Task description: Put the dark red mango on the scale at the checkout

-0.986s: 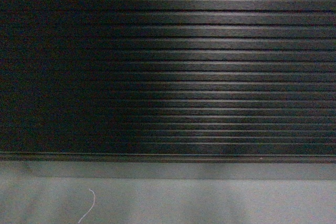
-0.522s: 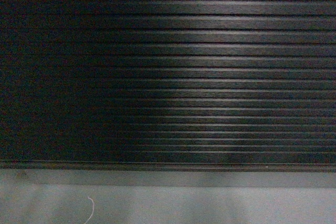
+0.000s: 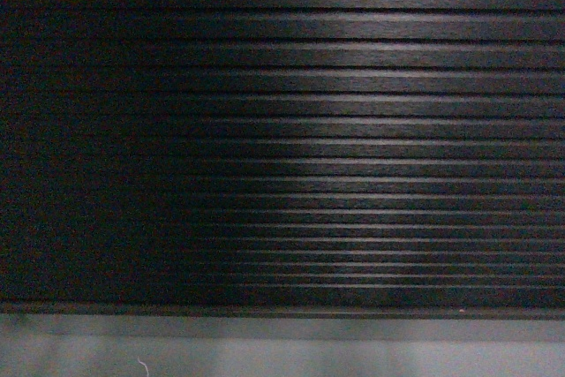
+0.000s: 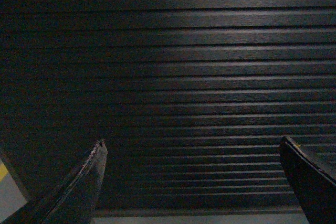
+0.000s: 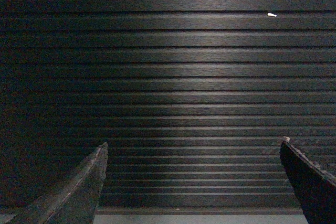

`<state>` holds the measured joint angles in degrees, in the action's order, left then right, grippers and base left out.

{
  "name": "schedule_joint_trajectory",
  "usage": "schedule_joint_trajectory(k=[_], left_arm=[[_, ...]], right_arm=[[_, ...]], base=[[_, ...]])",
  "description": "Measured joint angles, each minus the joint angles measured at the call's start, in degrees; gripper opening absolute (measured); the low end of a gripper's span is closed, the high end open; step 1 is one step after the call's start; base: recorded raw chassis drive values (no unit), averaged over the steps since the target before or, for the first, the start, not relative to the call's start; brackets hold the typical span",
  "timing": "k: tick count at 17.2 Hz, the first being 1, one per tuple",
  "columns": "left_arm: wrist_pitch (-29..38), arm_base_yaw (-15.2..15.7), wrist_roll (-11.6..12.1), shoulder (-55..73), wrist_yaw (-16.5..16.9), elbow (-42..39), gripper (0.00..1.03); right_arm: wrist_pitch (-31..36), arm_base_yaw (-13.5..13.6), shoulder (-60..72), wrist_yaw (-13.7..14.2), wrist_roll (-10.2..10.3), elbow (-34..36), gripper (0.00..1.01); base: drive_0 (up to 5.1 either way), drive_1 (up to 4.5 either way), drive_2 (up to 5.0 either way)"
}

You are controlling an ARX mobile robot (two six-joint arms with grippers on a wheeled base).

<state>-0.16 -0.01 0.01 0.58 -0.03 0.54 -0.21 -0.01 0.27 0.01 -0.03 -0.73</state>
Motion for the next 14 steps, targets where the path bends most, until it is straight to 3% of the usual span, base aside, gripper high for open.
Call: schedule_joint_trajectory(k=[14], left_arm=[[0.00, 0.00, 0.00, 0.00, 0.00, 0.00, 0.98]], right_arm=[[0.00, 0.00, 0.00, 0.00, 0.00, 0.00, 0.98]], base=[[0.0, 0.00, 0.0]])
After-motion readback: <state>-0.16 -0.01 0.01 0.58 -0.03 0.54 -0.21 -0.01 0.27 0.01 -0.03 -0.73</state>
